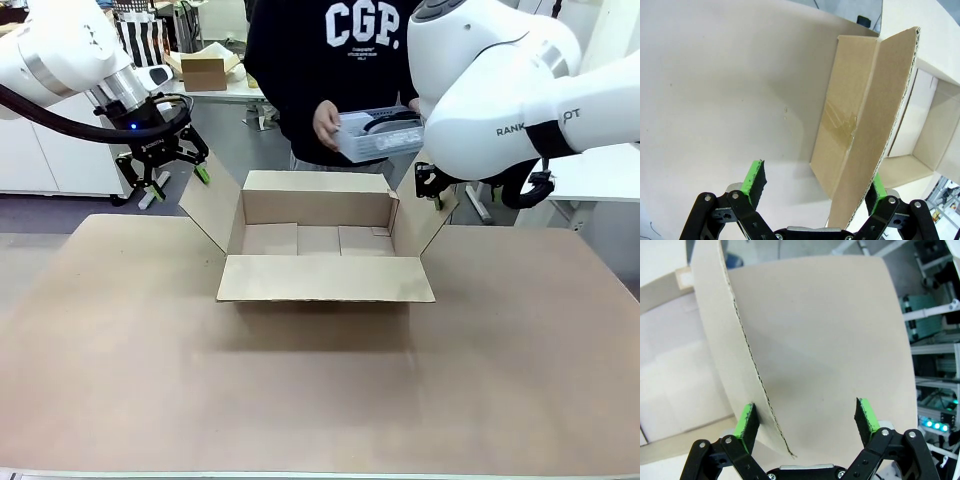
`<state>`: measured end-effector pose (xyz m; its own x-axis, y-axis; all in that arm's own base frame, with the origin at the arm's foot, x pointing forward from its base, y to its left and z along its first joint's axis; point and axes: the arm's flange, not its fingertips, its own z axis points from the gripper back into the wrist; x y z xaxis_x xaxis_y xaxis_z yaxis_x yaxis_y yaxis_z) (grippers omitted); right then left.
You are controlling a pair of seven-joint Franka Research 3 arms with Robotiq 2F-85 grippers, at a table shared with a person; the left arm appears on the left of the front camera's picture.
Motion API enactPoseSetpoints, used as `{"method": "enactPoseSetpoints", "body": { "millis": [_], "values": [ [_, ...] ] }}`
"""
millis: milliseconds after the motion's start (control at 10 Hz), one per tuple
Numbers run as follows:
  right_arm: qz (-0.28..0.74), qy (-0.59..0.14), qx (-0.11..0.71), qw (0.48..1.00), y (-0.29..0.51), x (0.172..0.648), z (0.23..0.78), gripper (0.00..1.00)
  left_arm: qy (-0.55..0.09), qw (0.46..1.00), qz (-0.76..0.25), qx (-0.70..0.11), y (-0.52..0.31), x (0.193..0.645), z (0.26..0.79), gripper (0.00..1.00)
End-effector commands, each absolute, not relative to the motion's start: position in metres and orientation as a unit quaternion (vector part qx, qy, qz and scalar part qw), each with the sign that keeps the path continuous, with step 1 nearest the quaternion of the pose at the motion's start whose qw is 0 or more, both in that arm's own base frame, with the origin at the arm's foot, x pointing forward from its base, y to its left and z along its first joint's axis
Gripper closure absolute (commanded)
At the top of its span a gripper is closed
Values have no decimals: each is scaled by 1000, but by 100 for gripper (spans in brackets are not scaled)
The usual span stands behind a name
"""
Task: Pack the gift set into the box.
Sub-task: Lift both hands away from the flaps of the Package Box.
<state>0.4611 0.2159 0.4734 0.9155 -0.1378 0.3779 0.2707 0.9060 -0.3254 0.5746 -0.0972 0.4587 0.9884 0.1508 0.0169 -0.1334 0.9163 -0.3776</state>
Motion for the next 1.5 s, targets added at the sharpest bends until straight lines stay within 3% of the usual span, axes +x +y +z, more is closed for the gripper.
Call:
{"method": "enactPoseSetpoints", "body": {
  "millis": [0,1400],
  "values": [
    [-107,-177,-188,960,215,463,476,0,-27,980,81,-180,-98,573,460,0],
    [-107,-177,-188,960,215,463,476,0,-27,980,81,-180,-98,573,460,0]
  ]
}}
